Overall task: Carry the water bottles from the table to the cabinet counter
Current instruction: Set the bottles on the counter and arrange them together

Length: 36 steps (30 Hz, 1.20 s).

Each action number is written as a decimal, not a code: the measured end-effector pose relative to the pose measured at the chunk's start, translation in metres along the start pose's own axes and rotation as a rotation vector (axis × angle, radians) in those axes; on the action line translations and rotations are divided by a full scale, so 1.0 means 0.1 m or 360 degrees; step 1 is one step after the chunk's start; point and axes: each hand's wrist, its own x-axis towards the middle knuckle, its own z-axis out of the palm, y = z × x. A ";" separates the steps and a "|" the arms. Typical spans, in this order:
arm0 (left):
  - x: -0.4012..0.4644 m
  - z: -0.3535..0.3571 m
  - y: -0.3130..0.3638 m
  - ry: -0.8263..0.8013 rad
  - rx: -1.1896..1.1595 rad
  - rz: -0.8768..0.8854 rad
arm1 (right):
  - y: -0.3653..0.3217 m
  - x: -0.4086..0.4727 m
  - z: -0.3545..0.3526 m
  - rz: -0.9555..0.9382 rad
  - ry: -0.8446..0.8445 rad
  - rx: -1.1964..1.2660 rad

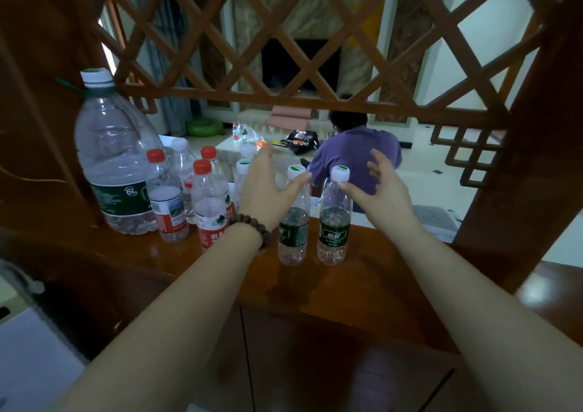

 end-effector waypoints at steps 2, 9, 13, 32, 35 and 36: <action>0.07 -0.19 0.07 0.0069 0.0084 0.0080 | -0.21 0.10 -0.07 -0.0103 -0.0012 0.0007; 0.21 -1.01 0.08 0.0210 0.0421 0.0191 | -0.86 0.39 0.10 -0.0466 -0.0275 -0.0058; 0.23 -1.49 -0.17 0.0245 0.0589 0.0100 | -1.07 0.59 0.43 -0.0578 -0.0435 -0.0143; 1.05 -2.17 -1.60 -0.0247 0.0568 -0.0075 | -1.84 1.72 2.60 -0.0657 -0.1308 -0.0698; 1.15 -2.06 -1.70 -0.0301 0.0527 -0.0076 | -1.83 1.77 2.79 -0.0679 -0.1455 -0.0852; 1.17 -2.03 -1.72 -0.0299 0.0507 -0.0073 | -1.81 1.78 2.84 -0.0716 -0.1462 -0.0917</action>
